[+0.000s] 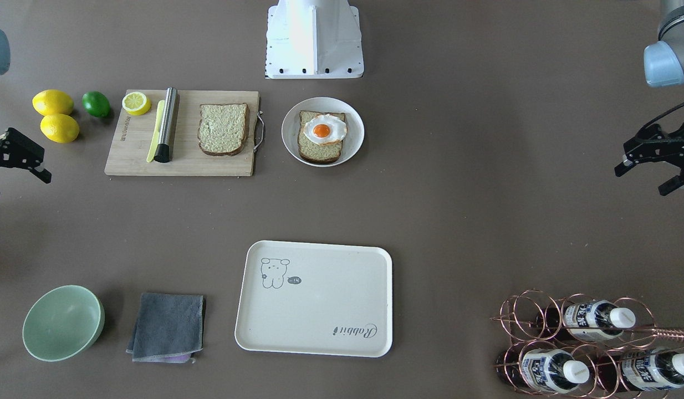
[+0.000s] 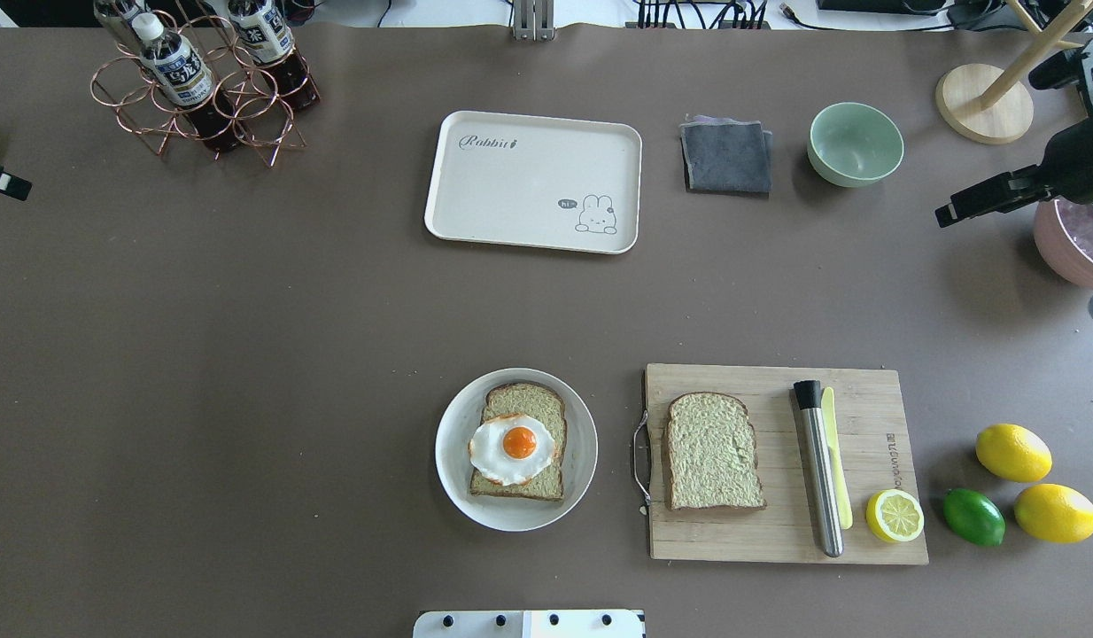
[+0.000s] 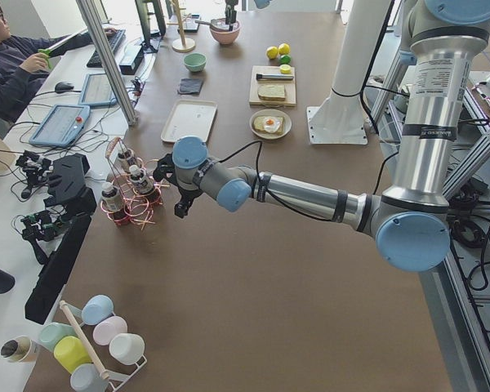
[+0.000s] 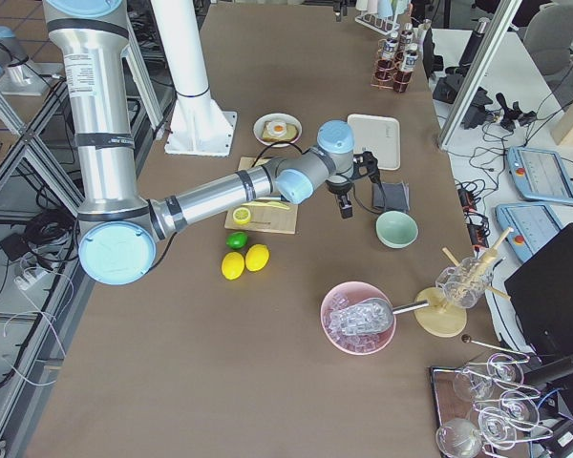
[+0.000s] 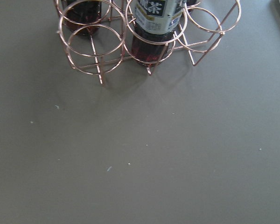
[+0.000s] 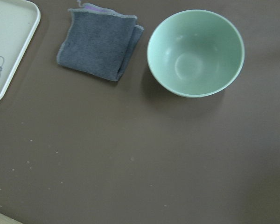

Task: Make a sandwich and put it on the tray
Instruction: 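Lower the right gripper to the bread slice while the left arm advances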

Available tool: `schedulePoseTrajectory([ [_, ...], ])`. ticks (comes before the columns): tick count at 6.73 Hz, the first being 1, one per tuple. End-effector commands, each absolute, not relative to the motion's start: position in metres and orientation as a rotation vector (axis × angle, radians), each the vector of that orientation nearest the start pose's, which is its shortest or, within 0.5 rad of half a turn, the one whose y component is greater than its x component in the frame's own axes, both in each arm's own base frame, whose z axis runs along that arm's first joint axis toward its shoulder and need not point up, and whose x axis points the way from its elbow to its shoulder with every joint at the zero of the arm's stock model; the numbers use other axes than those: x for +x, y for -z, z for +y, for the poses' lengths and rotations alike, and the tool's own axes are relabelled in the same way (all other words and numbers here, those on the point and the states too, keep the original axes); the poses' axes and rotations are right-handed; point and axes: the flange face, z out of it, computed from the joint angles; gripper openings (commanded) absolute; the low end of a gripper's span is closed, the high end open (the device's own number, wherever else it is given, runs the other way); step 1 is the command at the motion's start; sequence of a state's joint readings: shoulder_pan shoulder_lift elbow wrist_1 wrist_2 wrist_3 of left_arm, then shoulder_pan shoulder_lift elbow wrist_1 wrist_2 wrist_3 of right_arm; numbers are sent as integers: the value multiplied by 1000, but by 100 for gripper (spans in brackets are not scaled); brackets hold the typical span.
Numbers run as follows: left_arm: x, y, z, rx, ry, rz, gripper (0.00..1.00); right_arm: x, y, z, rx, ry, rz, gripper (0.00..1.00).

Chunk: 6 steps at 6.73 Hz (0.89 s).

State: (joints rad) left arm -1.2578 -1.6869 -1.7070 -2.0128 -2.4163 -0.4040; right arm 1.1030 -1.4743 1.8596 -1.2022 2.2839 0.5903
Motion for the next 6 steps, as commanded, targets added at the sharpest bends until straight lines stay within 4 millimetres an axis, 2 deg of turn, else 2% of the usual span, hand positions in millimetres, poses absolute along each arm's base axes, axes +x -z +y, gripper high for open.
schedulePoseTrajectory([
  [1, 198, -429, -517, 290, -71, 950, 99, -263, -366, -445, 188, 34, -1005, 100],
  [2, 230, -403, -517, 297, -38, 961, 99, -301, -352, -412, 164, 11, -1006, 100],
  [3, 243, -390, -518, 294, -32, 979, 99, -330, -350, -373, 135, -32, -998, 99],
  [4, 245, -388, -518, 296, -37, 981, 99, -350, -355, -325, 121, -67, -972, 98],
  [5, 246, -382, -520, 305, -40, 986, 99, -363, -366, -288, 119, -82, -989, 98],
  [6, 250, -380, -520, 306, -47, 989, 99, -368, -383, -263, 132, -75, -991, 96],
])
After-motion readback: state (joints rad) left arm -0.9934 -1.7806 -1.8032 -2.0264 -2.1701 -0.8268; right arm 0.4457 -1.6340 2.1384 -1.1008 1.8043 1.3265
